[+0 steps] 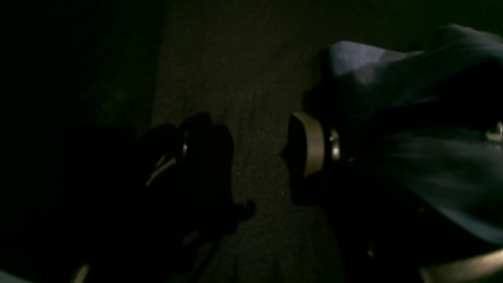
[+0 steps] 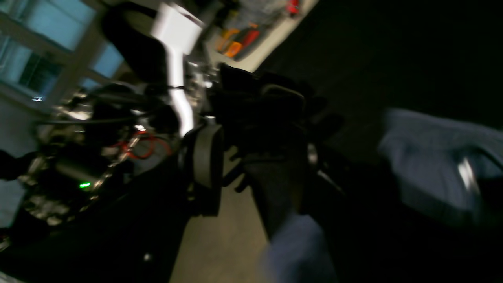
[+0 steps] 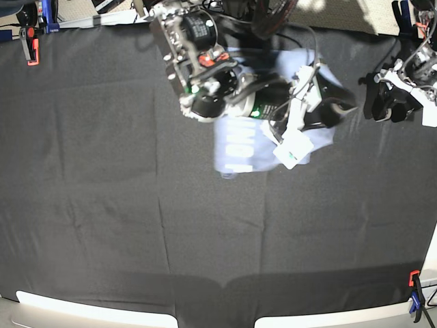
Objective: Layout the t-shirt on the table in an organized manner, then fold the t-shirt properly
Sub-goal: 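Grasp the folded bundle with both grippers and lift it across the table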
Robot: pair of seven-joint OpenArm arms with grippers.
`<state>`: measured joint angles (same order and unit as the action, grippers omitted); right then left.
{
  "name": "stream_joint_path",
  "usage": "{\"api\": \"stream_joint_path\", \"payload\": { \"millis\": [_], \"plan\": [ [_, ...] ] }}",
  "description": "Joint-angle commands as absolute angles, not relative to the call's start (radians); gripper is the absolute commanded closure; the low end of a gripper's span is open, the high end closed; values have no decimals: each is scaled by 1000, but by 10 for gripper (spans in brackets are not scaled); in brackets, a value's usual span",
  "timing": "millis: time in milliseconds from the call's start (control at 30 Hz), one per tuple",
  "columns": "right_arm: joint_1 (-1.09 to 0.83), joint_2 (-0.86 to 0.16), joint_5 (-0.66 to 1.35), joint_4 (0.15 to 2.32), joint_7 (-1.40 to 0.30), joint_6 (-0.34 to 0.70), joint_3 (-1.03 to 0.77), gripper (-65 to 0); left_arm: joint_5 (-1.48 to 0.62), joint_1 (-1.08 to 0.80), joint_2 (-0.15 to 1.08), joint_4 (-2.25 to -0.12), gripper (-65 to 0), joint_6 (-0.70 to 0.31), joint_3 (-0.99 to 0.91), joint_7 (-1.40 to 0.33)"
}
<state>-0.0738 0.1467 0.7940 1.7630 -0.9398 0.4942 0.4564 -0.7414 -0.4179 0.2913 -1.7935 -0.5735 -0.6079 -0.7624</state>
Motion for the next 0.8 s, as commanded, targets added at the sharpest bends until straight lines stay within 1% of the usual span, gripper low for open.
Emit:
{"api": "stream_joint_path", "payload": {
  "millis": [0, 133, 267, 333, 367, 400, 433, 500, 567, 700, 767],
  "plan": [
    [-60, 157, 841, 1790, -926, 525, 458, -256, -761, -415, 305, -1813, -283, -577, -615, -739],
    [-57, 157, 813, 1847, -933, 532, 456, -256, -761, -415, 305, -1813, -283, -577, -615, -739],
    [-31, 157, 629, 1893, -935, 532, 434, -255, -762, -416, 305, -1813, -283, -579, -615, -741],
    [-17, 157, 528, 1893, -934, 531, 410, -254, -817, -416, 305, -1813, -270, -632, -615, -771],
    [-12, 157, 486, 1893, -931, 529, 395, -249, -877, -416, 305, -1813, -238, -671, -614, -801],
    [-5, 157, 457, 1893, -926, 522, 383, -223, -950, -416, 305, -1813, -193, -698, -614, -830],
    [4, 157, 430, 1891, -923, 513, 371, -186, -1026, -416, 304, -1813, -135, -698, -614, -858],
    [25, 153, 360, 1888, -910, 512, 354, -87, -1163, -416, 295, -1817, 0, -698, -614, -916],
    [47, 117, 281, 1878, -884, 509, 345, 0, -1248, -416, 276, -1827, 0, -698, -612, -990],
    [99, 59, 189, 1785, -846, 487, 337, 0, -1372, -416, 223, -1848, 0, -698, -580, -1133],
    [141, 48, 181, 1711, -844, 487, 335, 0, -1377, -417, 203, -1847, 0, -698, -526, -1163]
  ]
}}
